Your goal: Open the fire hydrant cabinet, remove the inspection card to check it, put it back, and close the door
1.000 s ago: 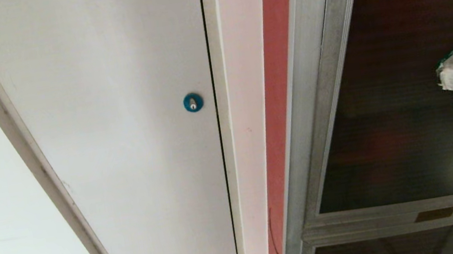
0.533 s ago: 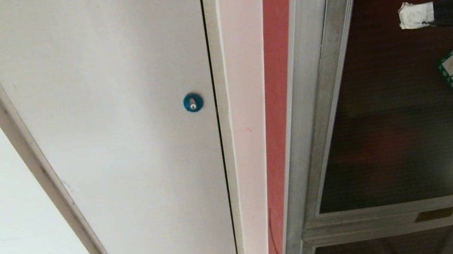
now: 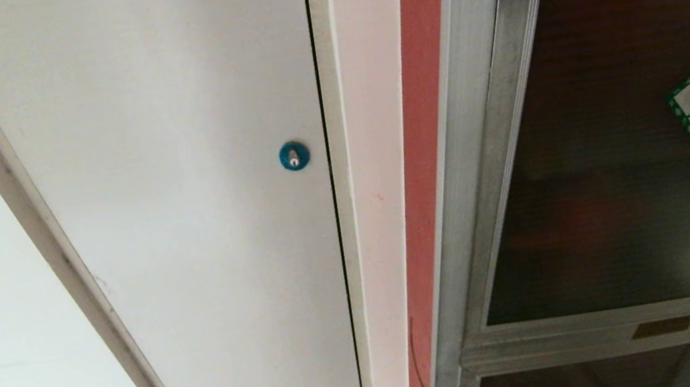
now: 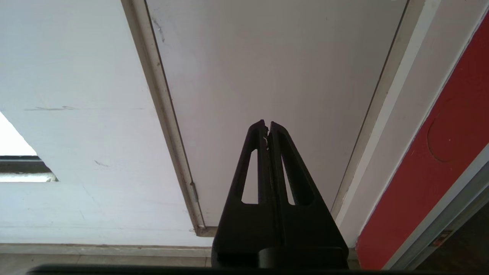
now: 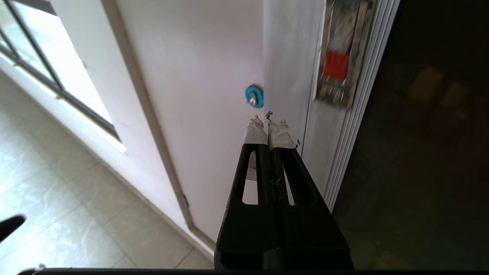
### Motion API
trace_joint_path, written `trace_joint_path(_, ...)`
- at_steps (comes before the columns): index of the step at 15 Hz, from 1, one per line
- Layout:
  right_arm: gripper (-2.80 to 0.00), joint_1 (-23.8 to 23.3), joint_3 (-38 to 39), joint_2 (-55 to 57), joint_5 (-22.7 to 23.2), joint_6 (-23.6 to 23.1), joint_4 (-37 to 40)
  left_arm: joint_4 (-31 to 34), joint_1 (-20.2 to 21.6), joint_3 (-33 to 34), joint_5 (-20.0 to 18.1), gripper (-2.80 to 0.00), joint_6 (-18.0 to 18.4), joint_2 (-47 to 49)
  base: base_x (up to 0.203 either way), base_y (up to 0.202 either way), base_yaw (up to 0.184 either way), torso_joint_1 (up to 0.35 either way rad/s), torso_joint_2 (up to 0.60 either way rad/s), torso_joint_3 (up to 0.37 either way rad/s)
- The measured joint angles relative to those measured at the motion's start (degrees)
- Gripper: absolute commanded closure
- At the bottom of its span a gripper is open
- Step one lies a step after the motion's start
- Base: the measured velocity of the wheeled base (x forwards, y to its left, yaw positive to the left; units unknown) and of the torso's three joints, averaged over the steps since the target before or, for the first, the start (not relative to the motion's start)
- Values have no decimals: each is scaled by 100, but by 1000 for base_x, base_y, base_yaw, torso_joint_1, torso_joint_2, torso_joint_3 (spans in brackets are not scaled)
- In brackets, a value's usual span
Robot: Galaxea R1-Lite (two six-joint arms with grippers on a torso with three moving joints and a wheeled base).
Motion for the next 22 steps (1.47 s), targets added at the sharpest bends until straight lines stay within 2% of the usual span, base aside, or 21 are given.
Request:
trace_joint_path(4, 0, -28, -544, 372, -267, -8, 7, -2, -2, 0, 0, 0, 1, 0, 0, 0, 0, 0, 0, 0)
trace_joint_path(7, 0, -245, -821, 561, -303, -19, 55, -3, -2, 0, 0, 0, 1, 0, 0, 0, 0, 0, 0, 0)
trace_joint_path(10, 0, -408, -862, 670, -303, -19, 91, -5, -2, 0, 0, 0, 1, 0, 0, 0, 0, 0, 0, 0)
trace_joint_path(18, 0, -452, -1084, 889, -289, -48, 100, -5, -2, 0, 2, 0, 0, 0, 0, 0, 0, 0, 0, 0)
trace_joint_path(22, 0, -452, -949, 786, -262, -33, 401, -5, 0, 0, 0, 0, -1, 0, 0, 0, 0, 0, 0, 0)
